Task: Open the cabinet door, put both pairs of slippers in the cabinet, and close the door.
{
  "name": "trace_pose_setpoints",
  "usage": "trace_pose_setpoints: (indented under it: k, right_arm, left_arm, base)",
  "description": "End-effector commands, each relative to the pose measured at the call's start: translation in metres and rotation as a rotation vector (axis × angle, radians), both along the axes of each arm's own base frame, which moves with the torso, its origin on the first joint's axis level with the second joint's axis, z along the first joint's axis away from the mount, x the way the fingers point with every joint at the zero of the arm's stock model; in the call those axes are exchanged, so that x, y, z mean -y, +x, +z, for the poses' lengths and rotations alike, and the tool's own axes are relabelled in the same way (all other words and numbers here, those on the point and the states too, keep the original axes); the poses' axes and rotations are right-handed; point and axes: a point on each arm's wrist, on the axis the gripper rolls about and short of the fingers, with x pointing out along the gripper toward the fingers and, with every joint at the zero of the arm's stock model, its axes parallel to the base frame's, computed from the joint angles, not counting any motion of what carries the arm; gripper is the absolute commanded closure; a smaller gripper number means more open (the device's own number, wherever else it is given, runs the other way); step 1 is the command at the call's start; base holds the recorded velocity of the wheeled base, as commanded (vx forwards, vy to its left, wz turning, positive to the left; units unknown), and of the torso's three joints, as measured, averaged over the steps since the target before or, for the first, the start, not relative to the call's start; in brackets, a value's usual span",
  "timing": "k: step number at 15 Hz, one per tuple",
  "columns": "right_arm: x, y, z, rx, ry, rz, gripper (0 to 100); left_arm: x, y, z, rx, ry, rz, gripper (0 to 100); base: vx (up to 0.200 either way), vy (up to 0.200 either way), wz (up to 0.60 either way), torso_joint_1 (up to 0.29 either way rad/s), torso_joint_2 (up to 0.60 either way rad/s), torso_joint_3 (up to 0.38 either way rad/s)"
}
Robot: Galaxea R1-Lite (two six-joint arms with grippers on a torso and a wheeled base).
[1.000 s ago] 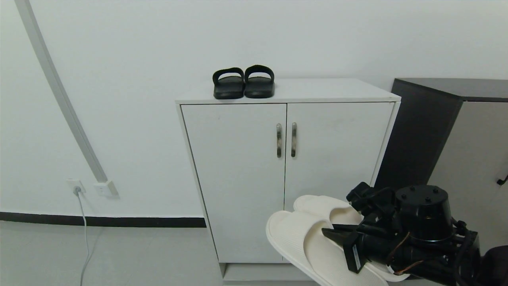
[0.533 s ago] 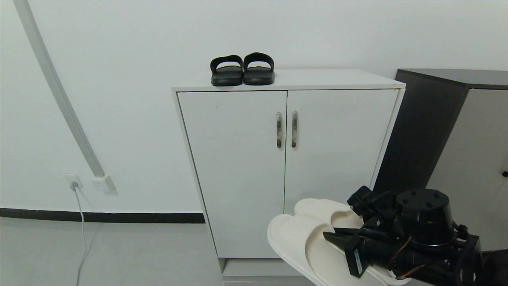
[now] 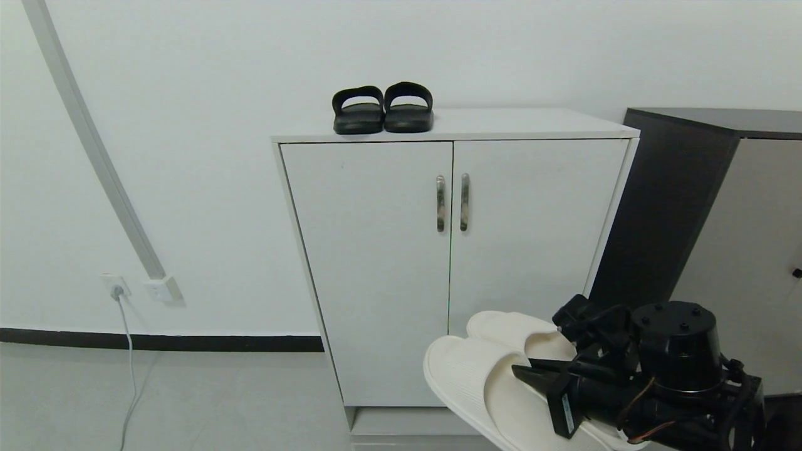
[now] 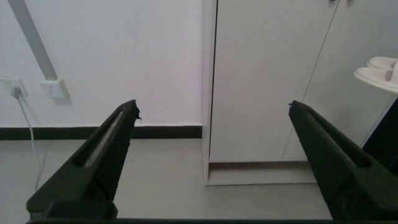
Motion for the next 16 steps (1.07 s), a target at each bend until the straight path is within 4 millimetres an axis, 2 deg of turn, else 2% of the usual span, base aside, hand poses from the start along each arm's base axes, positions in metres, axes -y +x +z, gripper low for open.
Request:
trace_pose_setpoints:
  k: [1, 2, 3, 4, 10, 12, 13, 16]
  right_arm:
    - [0.000, 0.000, 0.001, 0.003, 0.003, 0.001, 100]
    - [0.000, 0.000, 0.001, 0.014, 0.003, 0.005, 100]
    - [0.000, 0.000, 0.001, 0.018, 0.003, 0.006, 100]
    - [0.000, -0.001, 0.000, 0.017, -0.001, 0.009, 100]
    - [-0.003, -0.002, 0.001, 0.021, 0.004, 0.022, 100]
    - [-0.005, -0.003, 0.001, 0.023, 0.005, 0.028, 100]
    - [-0.004, -0.004, 0.001, 0.019, 0.002, 0.030, 100]
    - [-0.004, -0.005, 0.001, 0.026, 0.010, 0.029, 100]
  left_arm:
    - [0.000, 0.004, 0.004, -0.038, 0.018, 0.005, 0]
    - [0.000, 0.008, 0.030, -0.033, -0.005, -0.003, 0]
    - [0.000, 0.012, 0.043, -0.039, -0.039, -0.007, 0]
    - [0.001, 0.027, 0.060, -0.080, -0.063, -0.063, 0]
    - [0.011, 0.103, 0.085, -0.201, -0.132, -0.383, 0]
    - [0.016, 0.117, 0.087, -0.218, -0.135, -0.458, 0]
    - [0.023, 0.131, 0.093, -0.229, -0.131, -0.508, 0]
    - [0.041, 0.154, 0.121, -0.189, -0.127, -0.623, 0]
  base:
    - [0.000, 0.000, 0.00, -0.032, 0.11, 0.115]
    - [0.000, 0.000, 0.00, -0.007, 0.07, 0.071]
    - [0.000, 0.000, 0.00, 0.000, 0.00, 0.000]
    - [0.000, 0.000, 0.00, 0.000, 0.00, 0.000]
    - [0.000, 0.000, 0.00, 0.000, 0.00, 0.000]
    - [0.000, 0.000, 0.00, 0.000, 0.00, 0.000]
    - [0.000, 0.000, 0.00, 0.000, 0.00, 0.000]
    - [0.000, 0.000, 0.00, 0.000, 0.00, 0.000]
